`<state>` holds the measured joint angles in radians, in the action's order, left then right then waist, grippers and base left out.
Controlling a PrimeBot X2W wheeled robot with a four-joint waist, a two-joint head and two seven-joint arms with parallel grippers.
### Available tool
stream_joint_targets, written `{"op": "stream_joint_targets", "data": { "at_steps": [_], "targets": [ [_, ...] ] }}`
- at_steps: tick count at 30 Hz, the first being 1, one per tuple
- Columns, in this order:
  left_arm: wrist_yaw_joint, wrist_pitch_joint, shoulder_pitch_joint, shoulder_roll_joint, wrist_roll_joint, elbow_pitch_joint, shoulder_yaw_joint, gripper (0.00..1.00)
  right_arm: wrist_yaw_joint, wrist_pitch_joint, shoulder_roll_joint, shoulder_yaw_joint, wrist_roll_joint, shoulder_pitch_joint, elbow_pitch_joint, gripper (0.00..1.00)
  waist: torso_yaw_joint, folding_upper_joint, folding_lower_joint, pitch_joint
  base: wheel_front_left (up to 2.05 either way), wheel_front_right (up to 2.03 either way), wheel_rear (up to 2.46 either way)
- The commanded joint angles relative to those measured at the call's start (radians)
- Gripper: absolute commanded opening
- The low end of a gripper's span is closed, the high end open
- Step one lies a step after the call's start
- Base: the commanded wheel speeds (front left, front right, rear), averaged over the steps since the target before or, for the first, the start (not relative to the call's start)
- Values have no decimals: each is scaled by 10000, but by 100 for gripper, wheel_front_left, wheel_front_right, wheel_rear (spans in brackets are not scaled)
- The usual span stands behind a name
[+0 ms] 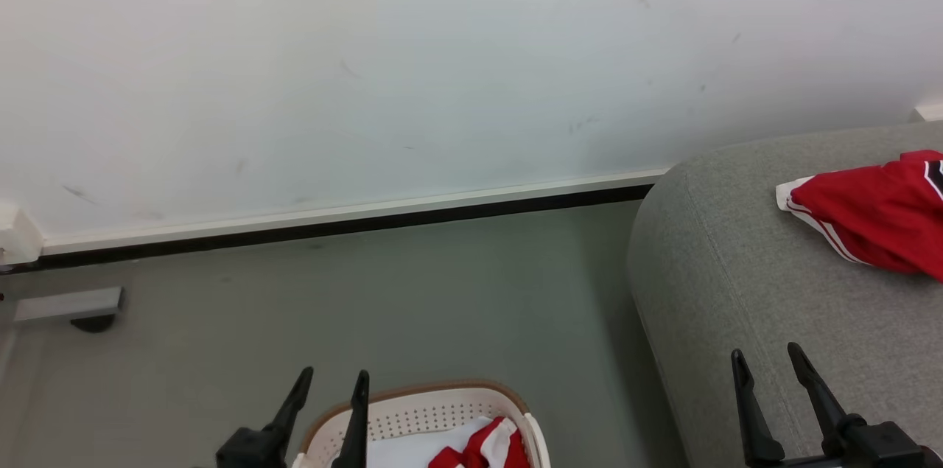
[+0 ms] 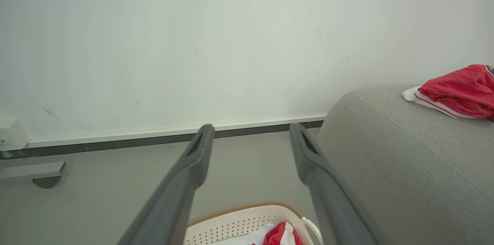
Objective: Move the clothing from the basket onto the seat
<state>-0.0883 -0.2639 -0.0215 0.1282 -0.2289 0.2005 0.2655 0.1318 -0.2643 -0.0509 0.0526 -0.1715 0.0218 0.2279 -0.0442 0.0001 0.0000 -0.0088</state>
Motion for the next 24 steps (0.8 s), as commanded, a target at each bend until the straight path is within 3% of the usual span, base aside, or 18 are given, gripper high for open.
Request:
{"op": "stream_joint_targets", "data": {
  "at_steps": [1, 11, 24],
  "targets": [
    [73, -8, -116, -13, 193, 75, -22, 100, -24, -1, 0, -8, -8, 187, -80, 100, -74, -1, 0, 137, 0, 0, 0],
    [381, 311, -1002, -36, 467, 853, 503, 100, -24, -1, -2, -156, 40, 643, -333, 100, -401, -1, 0, 1204, 0, 0, 0],
    [1051, 1339, -2693, -161, 937, 3201, 1555, 100, -22, -1, 1, -130, -157, 1595, -650, 100, -1104, -1, 0, 2896, 0, 0, 0]
  ]
}}
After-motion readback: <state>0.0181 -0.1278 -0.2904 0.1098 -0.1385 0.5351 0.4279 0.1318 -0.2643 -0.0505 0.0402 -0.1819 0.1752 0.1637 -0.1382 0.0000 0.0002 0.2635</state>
